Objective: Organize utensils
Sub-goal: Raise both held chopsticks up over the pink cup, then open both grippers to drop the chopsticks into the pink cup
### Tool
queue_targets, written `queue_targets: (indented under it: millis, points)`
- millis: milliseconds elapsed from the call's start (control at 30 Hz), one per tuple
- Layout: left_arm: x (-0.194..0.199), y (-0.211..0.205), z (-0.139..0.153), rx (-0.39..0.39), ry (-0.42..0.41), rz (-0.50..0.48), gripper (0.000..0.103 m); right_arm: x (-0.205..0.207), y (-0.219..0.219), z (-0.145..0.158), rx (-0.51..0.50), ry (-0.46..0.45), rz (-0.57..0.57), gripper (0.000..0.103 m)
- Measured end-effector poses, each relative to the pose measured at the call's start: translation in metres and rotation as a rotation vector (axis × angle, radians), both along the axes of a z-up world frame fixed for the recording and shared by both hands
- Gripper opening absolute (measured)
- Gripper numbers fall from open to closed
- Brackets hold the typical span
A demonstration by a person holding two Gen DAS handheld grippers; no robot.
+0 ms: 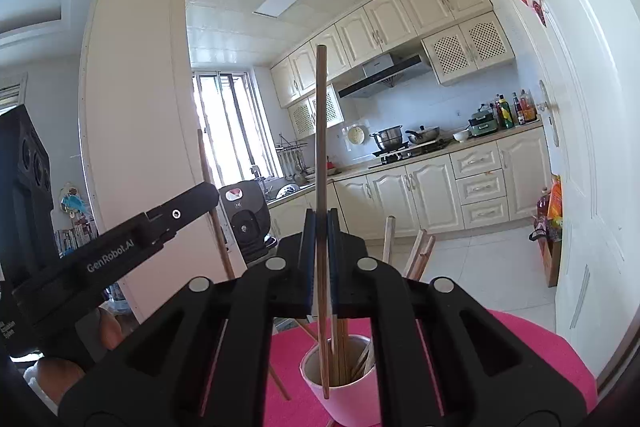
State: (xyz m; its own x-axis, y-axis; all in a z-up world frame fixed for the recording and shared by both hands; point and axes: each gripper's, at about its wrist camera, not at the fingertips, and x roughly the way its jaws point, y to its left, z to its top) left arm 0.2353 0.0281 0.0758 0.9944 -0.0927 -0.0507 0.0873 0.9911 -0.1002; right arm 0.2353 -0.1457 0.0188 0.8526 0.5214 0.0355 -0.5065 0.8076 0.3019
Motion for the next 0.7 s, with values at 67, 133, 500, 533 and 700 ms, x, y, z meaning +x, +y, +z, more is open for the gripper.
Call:
queue_targets:
  millis: [67,133,500,533,700]
  points:
    - [0.006,0.0,-0.001,-0.01,-0.011,0.001,0.006,0.006,0.001,-0.001,-0.002,-0.004,-0.002,0.006]
    - [0.011,0.0,-0.002,-0.019,-0.028,0.006,0.006,0.01,0.002,-0.001,-0.007,-0.007,-0.005,0.006]
    - [0.039,0.002,-0.031,-0.029,0.014,0.015,0.006,0.024,0.007,-0.016,-0.042,0.02,0.001,0.006]
    - [0.042,0.003,-0.033,-0.028,0.025,0.014,0.006,0.023,0.008,-0.018,-0.047,0.021,0.002,0.006]
    - [0.047,0.005,-0.039,-0.029,0.088,-0.002,0.01,0.025,0.009,-0.019,-0.05,0.038,0.003,0.006]
